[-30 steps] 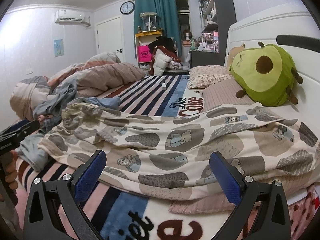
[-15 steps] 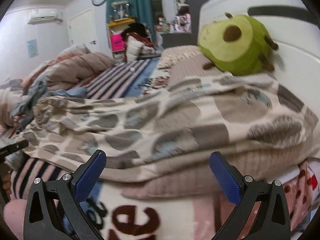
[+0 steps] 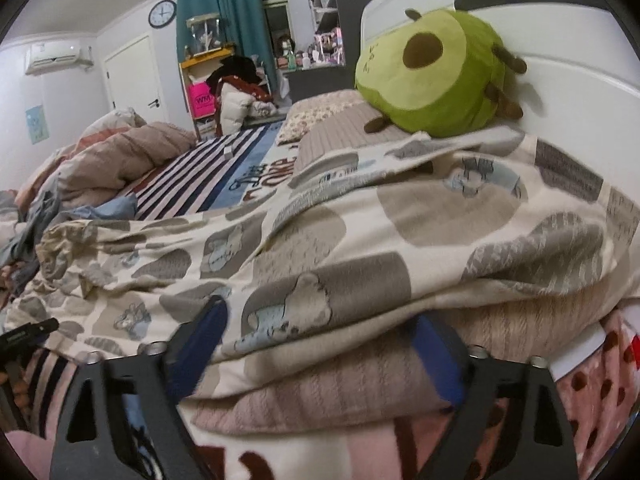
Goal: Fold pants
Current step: 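Lower the right tool onto the pants leg near the avocado plush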
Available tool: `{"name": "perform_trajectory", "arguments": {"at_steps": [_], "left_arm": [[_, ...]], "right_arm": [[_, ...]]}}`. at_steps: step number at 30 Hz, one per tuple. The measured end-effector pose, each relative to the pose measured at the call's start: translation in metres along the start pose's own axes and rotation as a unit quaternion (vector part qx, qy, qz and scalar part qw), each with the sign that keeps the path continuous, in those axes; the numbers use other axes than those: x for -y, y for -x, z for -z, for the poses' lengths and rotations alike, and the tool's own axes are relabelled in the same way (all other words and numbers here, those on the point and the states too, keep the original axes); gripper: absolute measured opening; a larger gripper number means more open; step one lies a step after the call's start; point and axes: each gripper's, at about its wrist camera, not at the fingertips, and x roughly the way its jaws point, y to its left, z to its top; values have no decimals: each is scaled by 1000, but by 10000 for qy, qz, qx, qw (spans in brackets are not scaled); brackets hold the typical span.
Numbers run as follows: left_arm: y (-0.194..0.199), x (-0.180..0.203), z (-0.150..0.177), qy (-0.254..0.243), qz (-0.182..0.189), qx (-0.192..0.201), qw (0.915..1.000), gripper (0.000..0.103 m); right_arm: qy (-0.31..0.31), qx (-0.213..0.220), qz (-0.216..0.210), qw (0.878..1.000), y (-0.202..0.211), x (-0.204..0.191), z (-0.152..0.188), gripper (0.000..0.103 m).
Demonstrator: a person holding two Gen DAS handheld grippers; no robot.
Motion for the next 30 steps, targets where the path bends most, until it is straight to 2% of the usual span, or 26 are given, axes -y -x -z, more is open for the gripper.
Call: {"name": "perform_trajectory", "arguments": {"at_steps": [3,7,9,16,18,22,27,28,29,30], "left_arm": [[5,0,4,3,-38,-71,10000,69],[13,-1,16,-16,125,-266,9996,85],[15,-4,20,90,153,-362,9992,86],[11,2,28,-179,-67,-462,9988,91],[12,1,29,-208,-31,-420,9989,91],[7,-4,23,132,173,-355,9991,102],[-11,-15,-5,586,67,108,9982,101],[-13,-17,-9,657,37,165,9977,96],[-14,-20,-14,735,-67,227,9970,84],[-15,-22,-16,777,-163,259,9965,75]], "right_arm": [[13,-11,6,10000,-1,-1,-2,72],[12,-50,5,10000,-1,-2,0,72],[4,-90,11,10000,-1,-2,2,72],[-38,-254,85,9996,4,3,9,73],[-124,-278,81,9995,6,7,12,77],[-464,-257,-193,9984,4,14,11,88],[-532,-38,-429,9977,0,8,-2,87],[-532,-13,-416,9977,-3,8,-5,86],[-542,3,-406,9977,-4,8,-7,85],[-560,18,-373,9977,-6,8,-9,83]]}}
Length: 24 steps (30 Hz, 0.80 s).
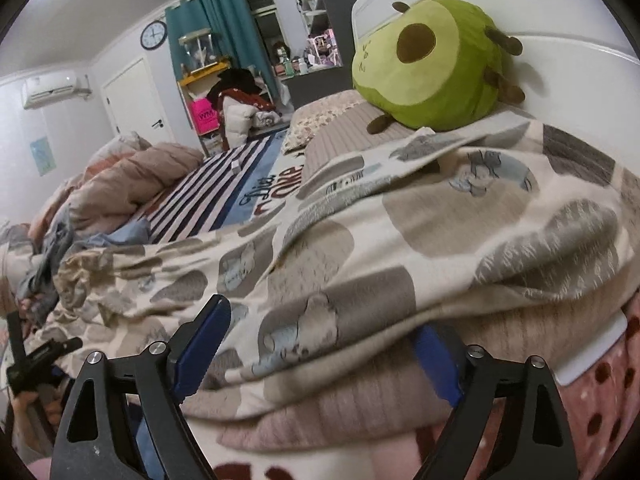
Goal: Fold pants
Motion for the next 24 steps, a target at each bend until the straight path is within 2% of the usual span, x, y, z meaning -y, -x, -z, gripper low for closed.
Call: {"name": "perform_trajectory", "arguments": {"at_steps": [2,3,4,5,6,8,11,14,24], "left_arm": [[0,-7,-4,87,-146,82,9998,39],[1,-13,-6,165,-215,134,9995,30],[3,-16,-7,206,-211,172,9994,20],[8,-19,-7,239,-107,267,9993,13],[13,-20,-7,196,-51,358,9992,9],[23,-16,-7,66,-51,549,9985,5],[50,-8,-6,-245,-213,963,9948,4],[72,-11,-10,-293,-352,1242,9912,3],[126,-32,-1,-367,-447,1420,9882,3]], "right_arm": [[42,77,220,9997,-1,-1,-2,64],[89,124,361,9992,-1,-1,-3,58],[149,175,542,9983,-2,-2,-4,41],[176,201,642,9976,-2,-1,-5,17],[201,224,758,9967,-1,0,-6,8],[177,308,751,9965,1,2,-6,6],[238,505,810,9951,11,1,-5,4],[262,672,821,9940,23,-1,-5,3],[300,794,640,9943,56,-8,-4,3]]}}
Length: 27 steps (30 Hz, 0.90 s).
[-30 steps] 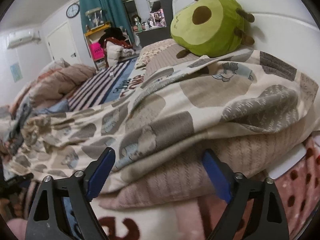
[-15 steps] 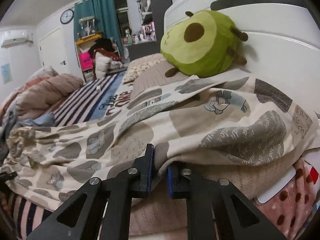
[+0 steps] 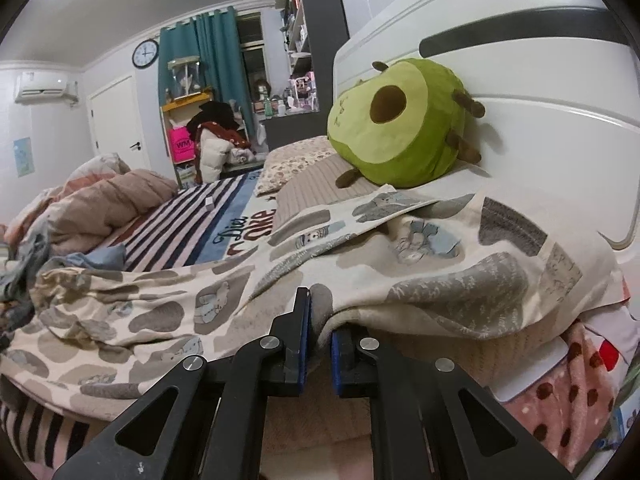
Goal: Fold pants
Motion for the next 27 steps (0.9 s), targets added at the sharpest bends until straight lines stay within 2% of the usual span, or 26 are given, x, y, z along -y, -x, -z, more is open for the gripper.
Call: {"name": "perform_trajectory", "arguments": {"at_steps": [12,17,23,27], "left_arm": [[98,-22,4,-202,-105,481,9986,3],[126,-30,6,-203,-131,497,9985,3],[105,-19,-8,-335,-12,292,9990,3],[76,0,-27,-530,-85,228,9983,4]], "right_arm": [[109,295,-228,9992,71,-2,-1,2],[223,425,-330,9983,104,-4,-3,2],[483,439,-273,9975,102,-9,-17,2],[740,403,-225,9962,78,-18,-41,2]]}}
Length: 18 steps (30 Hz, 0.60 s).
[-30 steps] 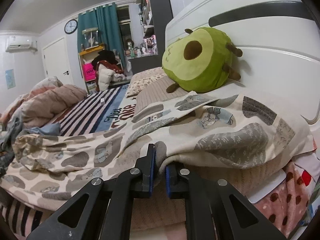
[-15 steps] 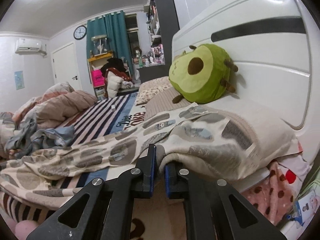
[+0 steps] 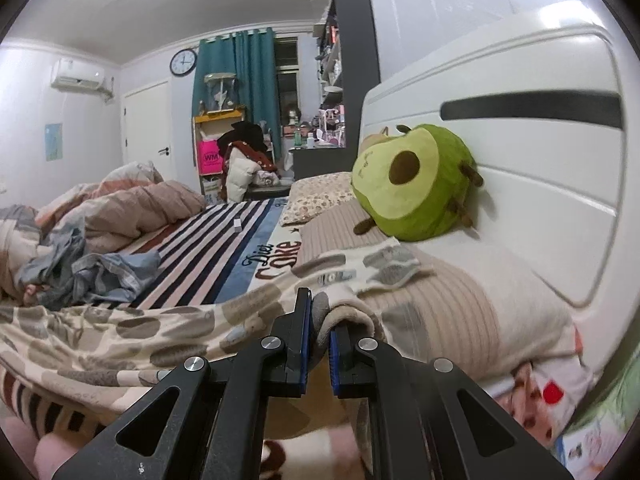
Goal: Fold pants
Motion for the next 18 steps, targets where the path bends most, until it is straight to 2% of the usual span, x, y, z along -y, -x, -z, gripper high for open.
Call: {"name": "perform_trajectory", "arguments": {"at_steps": [5,9,15,16,18], "left_arm": [[-56,22,-26,-185,-74,-211,9996,4],[-116,36,-39,-318,-204,-501,9980,4],[-200,52,-45,-468,-393,-868,9944,5],[-207,53,-44,-460,-408,-912,9939,11],[-224,52,-41,-382,-314,-1011,9936,39]], "right_arm": [[390,-236,100,9989,-53,-5,-30,2],[770,-564,146,9953,-108,-13,-52,2],[1504,-1097,431,9816,-203,-36,-69,2],[1582,-1151,467,9796,-214,-39,-67,2],[1678,-1275,492,9763,-234,-43,-58,3]]}}
